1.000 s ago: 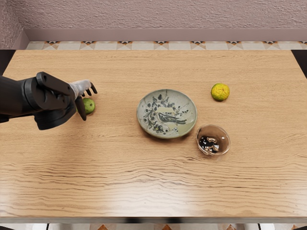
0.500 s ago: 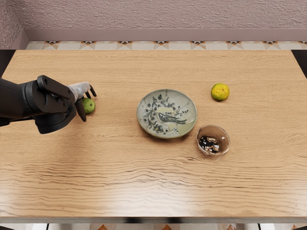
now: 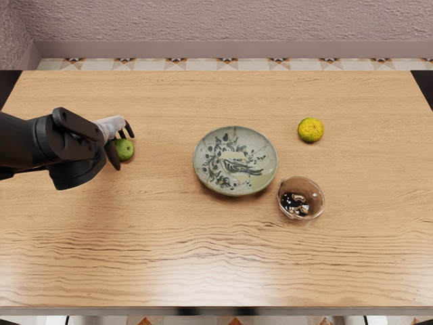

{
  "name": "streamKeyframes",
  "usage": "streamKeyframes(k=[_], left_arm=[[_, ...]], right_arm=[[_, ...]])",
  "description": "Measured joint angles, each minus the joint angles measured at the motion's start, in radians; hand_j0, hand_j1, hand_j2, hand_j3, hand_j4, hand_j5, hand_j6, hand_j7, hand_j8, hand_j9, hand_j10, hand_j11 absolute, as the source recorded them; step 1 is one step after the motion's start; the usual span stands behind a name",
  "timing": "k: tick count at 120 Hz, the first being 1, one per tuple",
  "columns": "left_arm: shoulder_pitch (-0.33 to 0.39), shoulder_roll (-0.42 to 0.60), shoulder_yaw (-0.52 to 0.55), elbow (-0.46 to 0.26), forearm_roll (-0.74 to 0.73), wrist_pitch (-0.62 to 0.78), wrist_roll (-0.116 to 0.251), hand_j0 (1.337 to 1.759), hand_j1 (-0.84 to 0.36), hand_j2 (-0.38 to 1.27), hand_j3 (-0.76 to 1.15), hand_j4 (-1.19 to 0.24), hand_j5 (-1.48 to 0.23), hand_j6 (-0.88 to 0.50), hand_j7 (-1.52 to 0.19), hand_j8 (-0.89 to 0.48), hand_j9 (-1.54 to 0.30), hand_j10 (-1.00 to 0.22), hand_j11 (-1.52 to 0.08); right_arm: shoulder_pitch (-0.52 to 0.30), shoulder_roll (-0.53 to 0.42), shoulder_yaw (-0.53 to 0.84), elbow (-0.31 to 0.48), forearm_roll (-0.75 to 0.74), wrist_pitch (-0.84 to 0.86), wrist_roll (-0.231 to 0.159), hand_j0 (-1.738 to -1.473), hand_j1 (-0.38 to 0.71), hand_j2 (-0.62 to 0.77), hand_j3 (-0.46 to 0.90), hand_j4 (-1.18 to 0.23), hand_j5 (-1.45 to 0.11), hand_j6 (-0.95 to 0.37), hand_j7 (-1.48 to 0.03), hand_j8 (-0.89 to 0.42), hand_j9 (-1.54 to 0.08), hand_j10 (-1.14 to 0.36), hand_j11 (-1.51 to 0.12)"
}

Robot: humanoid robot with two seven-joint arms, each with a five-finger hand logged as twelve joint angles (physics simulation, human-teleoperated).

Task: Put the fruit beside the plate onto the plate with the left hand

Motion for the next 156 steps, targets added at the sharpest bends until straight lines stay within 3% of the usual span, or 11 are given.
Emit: streamKeyframes(k=[108,131,156], left_arm=[[0.014,-0.005,0.003,0.013,0.0,0.014,0.001,1.658,-0.24,0.11,0.0,-0.49,-0.64,-0.49,-0.64,-0.49,-0.64,-0.49,-0.64],[0.014,-0.005,0.001,0.011,-0.014,0.004,0.001,1.655,-0.28,0.26,0.0,-0.62,-0.83,-0.44,-0.85,-0.47,-0.86,-0.64,-0.86],[0.012,-0.005,-0.002,0.011,-0.029,-0.015,0.003,1.649,-0.3,0.35,0.0,-0.58,-0.99,-0.4,-1.01,-0.41,-1.03,-0.57,-1.05]], right_arm=[[0.0,0.0,0.0,0.0,0.0,0.0,0.0,-1.658,-0.35,0.0,0.0,0.0,0.0,0.0,0.0,0.0,0.0,0.0,0.0],[0.0,0.0,0.0,0.0,0.0,0.0,0.0,-1.658,-0.35,0.0,0.0,0.0,0.0,0.0,0.0,0.0,0.0,0.0,0.0],[0.0,0.0,0.0,0.0,0.0,0.0,0.0,-1.658,-0.35,0.0,0.0,0.0,0.0,0.0,0.0,0.0,0.0,0.0,0.0]])
